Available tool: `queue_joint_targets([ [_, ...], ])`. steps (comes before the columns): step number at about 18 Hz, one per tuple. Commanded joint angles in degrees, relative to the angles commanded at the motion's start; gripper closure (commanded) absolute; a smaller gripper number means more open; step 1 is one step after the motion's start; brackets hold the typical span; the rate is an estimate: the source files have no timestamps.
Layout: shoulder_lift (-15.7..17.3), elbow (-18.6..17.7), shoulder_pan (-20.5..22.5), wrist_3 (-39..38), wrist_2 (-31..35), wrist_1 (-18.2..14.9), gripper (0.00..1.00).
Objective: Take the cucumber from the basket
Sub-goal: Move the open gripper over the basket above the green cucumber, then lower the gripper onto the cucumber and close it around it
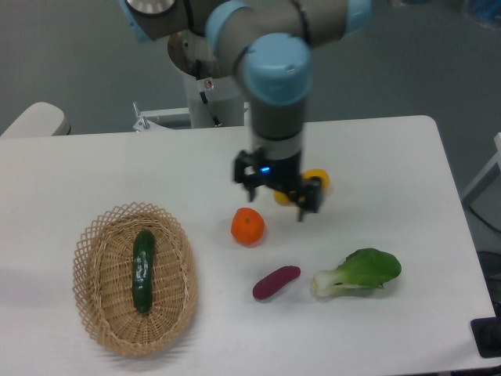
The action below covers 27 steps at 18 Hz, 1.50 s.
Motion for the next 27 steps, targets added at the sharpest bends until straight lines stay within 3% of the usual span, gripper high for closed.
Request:
queue_joint_targets([
  [2, -1.3, -0.4, -2.6, -4.4, 0.0, 0.3, 0.0],
  [10, -9.3, -1.4, -11.2, -16.5, -1.3, 7.7, 0.0],
  [14, -11.9, -1.8, -12.9, -18.3, -1.4, 11.6, 0.0],
  [18, -13.7, -1.8, -14.0, -18.5, -1.2, 12.3, 0.0],
  [21, -15.6, -2.5, -14.9, -18.2, -0.6, 14.8, 0.0],
  [27, -16.0, -3.1, -15.0, -18.2, -0.5, 15.6, 0.0],
])
